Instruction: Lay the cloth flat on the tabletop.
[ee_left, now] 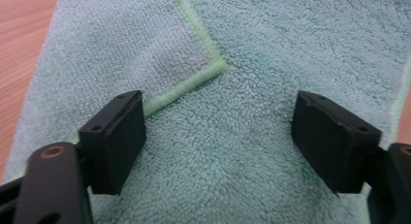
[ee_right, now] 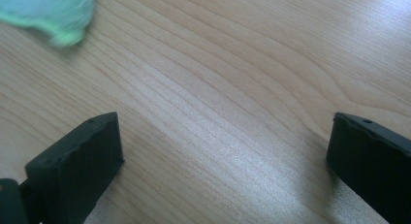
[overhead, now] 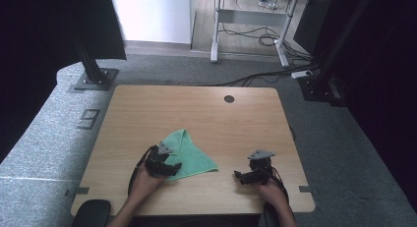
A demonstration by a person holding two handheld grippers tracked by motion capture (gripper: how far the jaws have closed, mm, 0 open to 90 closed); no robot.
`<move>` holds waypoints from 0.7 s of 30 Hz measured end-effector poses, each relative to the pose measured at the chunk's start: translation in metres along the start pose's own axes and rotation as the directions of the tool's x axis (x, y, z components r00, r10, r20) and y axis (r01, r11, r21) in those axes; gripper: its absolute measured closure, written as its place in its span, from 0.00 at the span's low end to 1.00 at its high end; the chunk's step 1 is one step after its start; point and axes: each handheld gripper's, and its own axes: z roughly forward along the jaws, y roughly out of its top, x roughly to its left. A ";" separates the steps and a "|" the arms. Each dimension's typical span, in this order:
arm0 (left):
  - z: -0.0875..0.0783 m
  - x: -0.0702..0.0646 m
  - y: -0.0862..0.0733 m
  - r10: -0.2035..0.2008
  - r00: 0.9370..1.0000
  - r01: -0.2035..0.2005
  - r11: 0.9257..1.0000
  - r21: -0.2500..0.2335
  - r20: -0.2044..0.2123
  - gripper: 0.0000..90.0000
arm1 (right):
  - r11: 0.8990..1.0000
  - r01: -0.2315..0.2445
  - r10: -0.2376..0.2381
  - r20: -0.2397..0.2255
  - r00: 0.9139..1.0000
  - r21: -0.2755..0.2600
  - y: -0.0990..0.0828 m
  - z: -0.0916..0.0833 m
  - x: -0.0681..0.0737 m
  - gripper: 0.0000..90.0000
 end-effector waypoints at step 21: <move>-0.040 0.060 0.049 -0.058 0.998 0.054 0.990 -0.132 -0.033 0.93 | 1.000 -0.004 0.004 0.004 1.000 0.000 0.000 0.000 0.000 0.00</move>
